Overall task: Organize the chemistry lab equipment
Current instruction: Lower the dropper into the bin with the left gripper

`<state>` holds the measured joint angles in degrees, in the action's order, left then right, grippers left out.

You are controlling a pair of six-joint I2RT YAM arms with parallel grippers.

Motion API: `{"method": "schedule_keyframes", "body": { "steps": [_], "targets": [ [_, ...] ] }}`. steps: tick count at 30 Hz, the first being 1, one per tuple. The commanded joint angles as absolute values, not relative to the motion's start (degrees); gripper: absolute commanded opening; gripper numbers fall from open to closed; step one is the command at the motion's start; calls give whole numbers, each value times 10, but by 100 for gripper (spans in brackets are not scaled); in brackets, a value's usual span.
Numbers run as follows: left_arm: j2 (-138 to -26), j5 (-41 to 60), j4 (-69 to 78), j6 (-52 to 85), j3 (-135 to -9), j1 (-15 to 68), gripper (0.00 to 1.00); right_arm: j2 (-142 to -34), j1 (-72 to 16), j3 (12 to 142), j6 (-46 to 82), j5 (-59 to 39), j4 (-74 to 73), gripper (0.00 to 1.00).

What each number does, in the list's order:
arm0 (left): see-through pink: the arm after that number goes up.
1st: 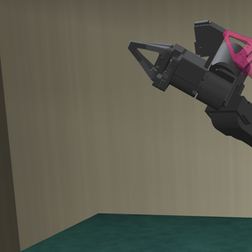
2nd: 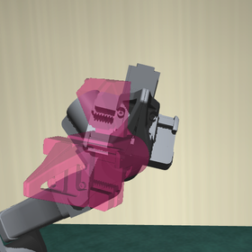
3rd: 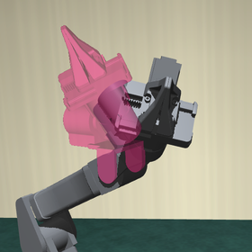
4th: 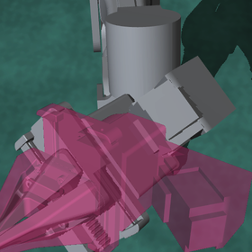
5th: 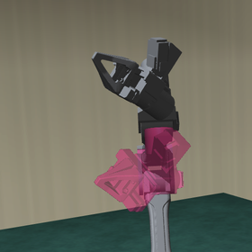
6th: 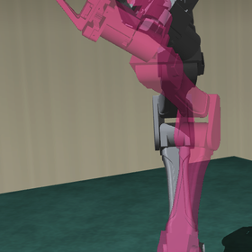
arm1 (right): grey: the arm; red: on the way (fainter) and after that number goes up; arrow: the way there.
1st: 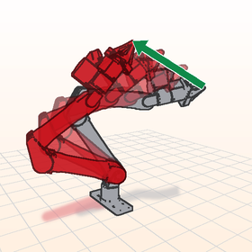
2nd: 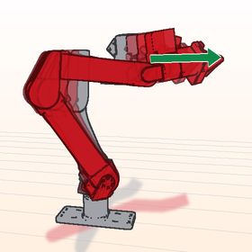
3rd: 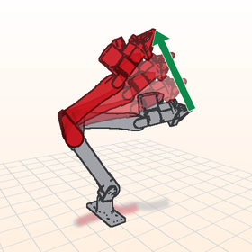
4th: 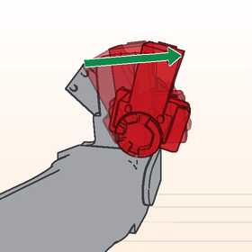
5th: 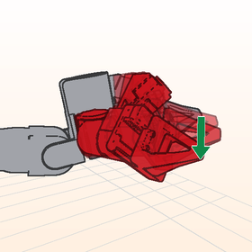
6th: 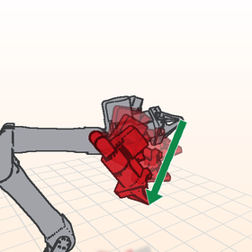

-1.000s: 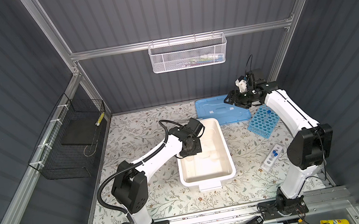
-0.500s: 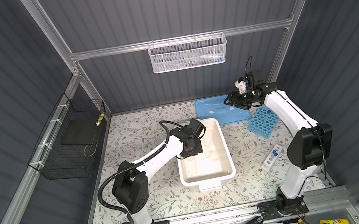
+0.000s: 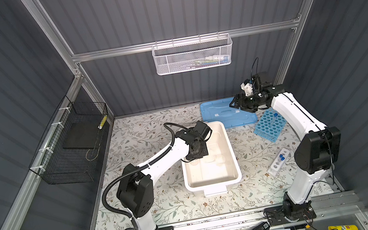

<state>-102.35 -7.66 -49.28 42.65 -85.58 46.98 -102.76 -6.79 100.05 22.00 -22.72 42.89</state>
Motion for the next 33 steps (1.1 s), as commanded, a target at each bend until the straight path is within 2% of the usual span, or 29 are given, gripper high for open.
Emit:
{"method": "schedule_keyframes", "body": {
  "steps": [1,13,33],
  "targets": [
    [-1038,-61,-503,414,-871,476,4,-1019,-62,992,213,-227,434,72],
    [-1066,-42,-487,421,-875,501,4,-1027,-60,1002,210,-223,442,72],
    [-1015,-80,-493,473,-782,525,4,-1024,-60,991,217,-229,430,72]
  ]
}}
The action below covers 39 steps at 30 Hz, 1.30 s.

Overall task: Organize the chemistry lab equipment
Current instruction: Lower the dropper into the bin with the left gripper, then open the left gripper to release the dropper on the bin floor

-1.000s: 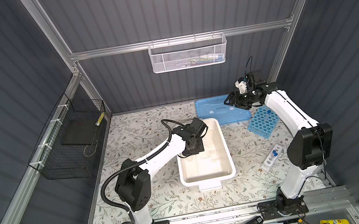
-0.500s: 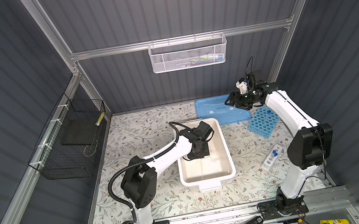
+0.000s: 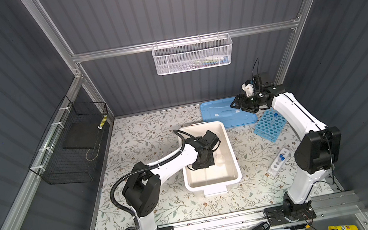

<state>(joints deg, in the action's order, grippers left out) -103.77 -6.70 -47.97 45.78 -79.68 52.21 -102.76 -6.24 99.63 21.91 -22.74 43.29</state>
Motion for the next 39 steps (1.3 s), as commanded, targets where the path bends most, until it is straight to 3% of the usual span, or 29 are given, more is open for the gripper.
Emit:
{"method": "schedule_keyframes", "body": {
  "steps": [1,39],
  "targets": [
    [-1013,-82,-495,475,-779,526,4,-1023,-60,990,217,-229,429,72],
    [-1044,-113,-513,466,-828,530,18,-1027,-60,985,208,-226,431,72]
  ]
}}
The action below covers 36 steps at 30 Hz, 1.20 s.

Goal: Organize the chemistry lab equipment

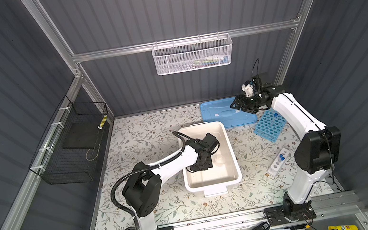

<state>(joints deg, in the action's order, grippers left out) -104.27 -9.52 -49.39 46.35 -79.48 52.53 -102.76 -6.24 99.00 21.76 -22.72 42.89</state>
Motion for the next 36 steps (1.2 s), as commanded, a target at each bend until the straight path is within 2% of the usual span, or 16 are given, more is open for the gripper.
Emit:
{"method": "schedule_keyframes", "body": {
  "steps": [1,6,13,27,36],
  "targets": [
    [-1042,-118,-516,466,-832,530,19,-1027,-60,985,208,-227,433,72],
    [-1028,-141,-524,458,-853,530,21,-1029,-60,983,209,-223,440,72],
    [-1027,-160,-555,446,-903,529,34,-1019,-60,958,204,-210,475,72],
    [-1005,-206,-568,430,-949,530,43,-1038,-65,922,207,-177,577,68],
    [-1031,-171,-623,426,-938,520,49,-1030,-90,880,225,-165,578,68]
  ]
}}
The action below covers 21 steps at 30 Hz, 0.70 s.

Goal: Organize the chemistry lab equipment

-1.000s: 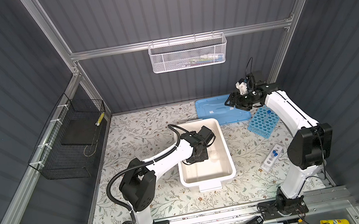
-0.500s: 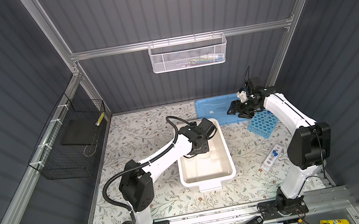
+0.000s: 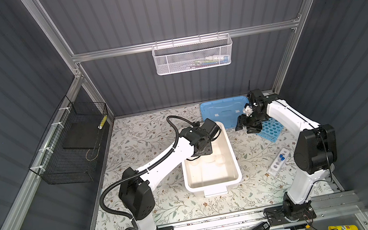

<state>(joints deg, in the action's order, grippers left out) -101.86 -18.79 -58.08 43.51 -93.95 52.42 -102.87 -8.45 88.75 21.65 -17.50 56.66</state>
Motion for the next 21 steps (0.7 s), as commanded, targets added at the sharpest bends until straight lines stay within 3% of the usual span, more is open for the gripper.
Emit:
{"method": "schedule_keyframes", "body": {
  "steps": [1,21],
  "targets": [
    [-1039,-161,-630,425,-938,517,49,-1027,-91,877,228,-164,573,68],
    [-1092,-87,-597,415,-918,484,37,-1040,-93,911,219,-155,584,68]
  ]
}}
